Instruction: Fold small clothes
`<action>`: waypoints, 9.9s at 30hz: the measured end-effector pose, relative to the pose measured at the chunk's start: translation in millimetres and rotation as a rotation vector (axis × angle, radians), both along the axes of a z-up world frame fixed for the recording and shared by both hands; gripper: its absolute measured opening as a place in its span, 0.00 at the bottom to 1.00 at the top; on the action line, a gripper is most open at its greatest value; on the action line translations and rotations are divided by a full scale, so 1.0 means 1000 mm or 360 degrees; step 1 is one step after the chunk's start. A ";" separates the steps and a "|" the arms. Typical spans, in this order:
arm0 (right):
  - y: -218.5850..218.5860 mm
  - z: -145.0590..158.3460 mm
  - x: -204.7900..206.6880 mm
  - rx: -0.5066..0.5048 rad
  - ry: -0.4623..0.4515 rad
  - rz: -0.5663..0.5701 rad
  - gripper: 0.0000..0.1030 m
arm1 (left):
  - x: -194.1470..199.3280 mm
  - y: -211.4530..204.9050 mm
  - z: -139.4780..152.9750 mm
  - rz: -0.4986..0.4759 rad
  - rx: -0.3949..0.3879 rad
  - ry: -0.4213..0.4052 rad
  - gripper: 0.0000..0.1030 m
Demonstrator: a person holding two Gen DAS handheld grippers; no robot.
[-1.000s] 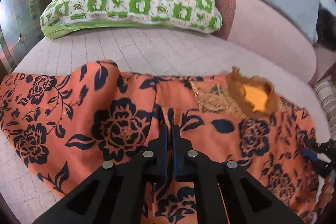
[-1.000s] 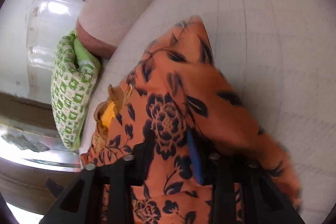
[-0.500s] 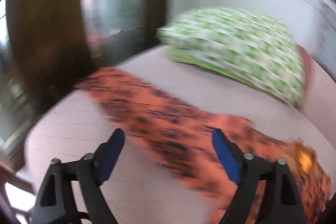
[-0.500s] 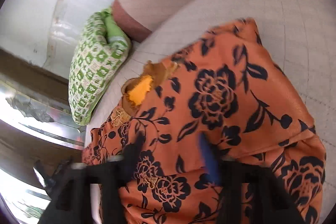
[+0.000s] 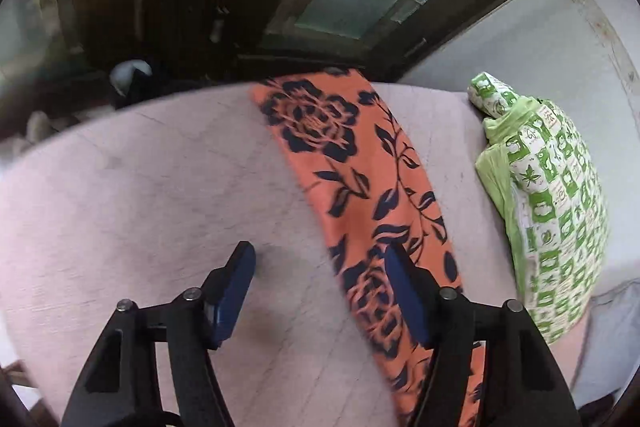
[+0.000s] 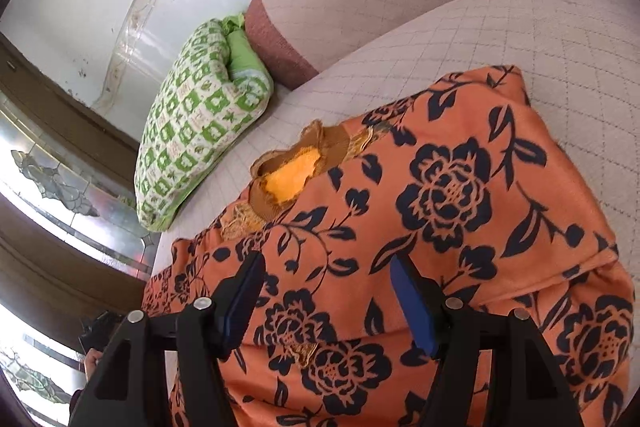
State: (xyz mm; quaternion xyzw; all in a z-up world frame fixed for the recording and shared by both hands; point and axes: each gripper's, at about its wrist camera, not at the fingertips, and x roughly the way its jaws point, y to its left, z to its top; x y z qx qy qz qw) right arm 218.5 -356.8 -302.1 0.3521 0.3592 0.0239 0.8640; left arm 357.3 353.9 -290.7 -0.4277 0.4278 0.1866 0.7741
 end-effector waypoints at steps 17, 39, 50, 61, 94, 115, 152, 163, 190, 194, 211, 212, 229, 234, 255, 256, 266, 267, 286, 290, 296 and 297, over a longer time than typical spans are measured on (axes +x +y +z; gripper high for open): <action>-0.017 0.004 0.001 -0.0071 -0.0027 -0.0129 0.66 | 0.040 -0.019 0.021 -0.0065 0.0312 -0.0232 0.06; -0.142 0.048 -0.087 0.0176 -0.0281 -0.0618 0.66 | -0.077 -0.518 0.153 -0.1581 0.0400 -0.0689 0.07; -0.151 0.043 -0.073 0.0313 -0.0264 -0.0459 0.74 | -0.105 -0.469 0.116 -0.1420 0.0368 -0.0684 0.79; -0.077 -0.031 0.004 0.0235 0.0286 -0.0157 0.11 | -0.046 -0.369 0.009 -0.1266 0.0932 0.0071 0.80; -0.099 -0.016 -0.297 0.0462 0.0270 -0.0050 0.75 | -0.245 -0.178 0.032 -0.1756 0.0247 -0.0208 0.54; -0.035 -0.021 -0.265 0.0059 0.0470 0.0342 0.11 | -0.237 -0.194 0.008 -0.1939 0.0138 0.0069 0.22; -0.200 -0.008 -0.002 0.0511 0.0161 -0.0444 0.65 | 0.035 -0.228 0.046 -0.1180 -0.0061 -0.0295 0.23; -0.100 0.067 -0.005 0.0121 -0.0173 -0.0050 0.65 | -0.054 -0.312 0.064 -0.1096 0.0190 -0.0447 0.48; 0.231 0.007 0.252 -0.0291 0.0292 0.0557 0.56 | -0.019 -0.268 0.015 -0.0709 0.0334 -0.0096 0.50; 0.214 0.026 0.251 -0.0090 0.0229 0.0413 0.56 | -0.023 -0.280 0.031 -0.0765 0.0365 -0.0209 0.50; -0.084 0.022 -0.041 -0.0078 0.0347 -0.0281 0.55 | -0.034 -0.379 0.008 -0.1201 0.0763 0.0082 0.78; -0.084 0.032 -0.055 -0.0067 0.0276 -0.0287 0.55 | -0.041 -0.373 0.018 -0.1173 0.0717 0.0028 0.78; -0.072 -0.016 -0.081 0.0215 0.0204 -0.0194 0.47 | -0.105 -0.352 -0.002 -0.1169 0.0824 0.0063 0.82; -0.065 0.006 -0.094 0.0188 0.0084 -0.0126 0.46 | -0.137 -0.342 0.030 -0.1001 0.0773 -0.0157 0.82; 0.009 -0.036 -0.029 0.0453 0.0161 0.0089 0.42 | -0.116 -0.446 0.001 -0.1420 0.0725 -0.0164 0.82; 0.007 -0.033 -0.033 0.0466 0.0167 0.0102 0.45 | -0.117 -0.438 0.003 -0.1388 0.0689 -0.0164 0.82; -0.035 -0.008 -0.112 0.0542 0.0053 0.0008 0.69 | -0.137 -0.304 0.004 -0.0835 0.0289 -0.0110 0.82; -0.041 -0.011 -0.117 0.0556 0.0074 -0.0040 0.70 | -0.136 -0.294 -0.002 -0.0798 0.0188 -0.0100 0.82; -0.098 -0.053 -0.092 0.0825 0.0031 -0.0577 0.77 | -0.086 -0.311 -0.018 -0.0682 -0.0178 -0.0340 0.49; -0.094 -0.049 -0.071 0.0714 -0.0008 -0.0565 0.48 | -0.079 -0.316 -0.023 -0.0675 -0.0133 -0.0318 0.26; -0.086 -0.045 -0.057 0.0503 0.0016 -0.0552 0.15 | -0.082 -0.311 -0.022 -0.0661 -0.0170 -0.0386 0.17; -0.083 -0.033 -0.060 0.0440 -0.0030 -0.0542 0.14 | -0.085 -0.310 -0.019 -0.0660 -0.0174 -0.0414 0.17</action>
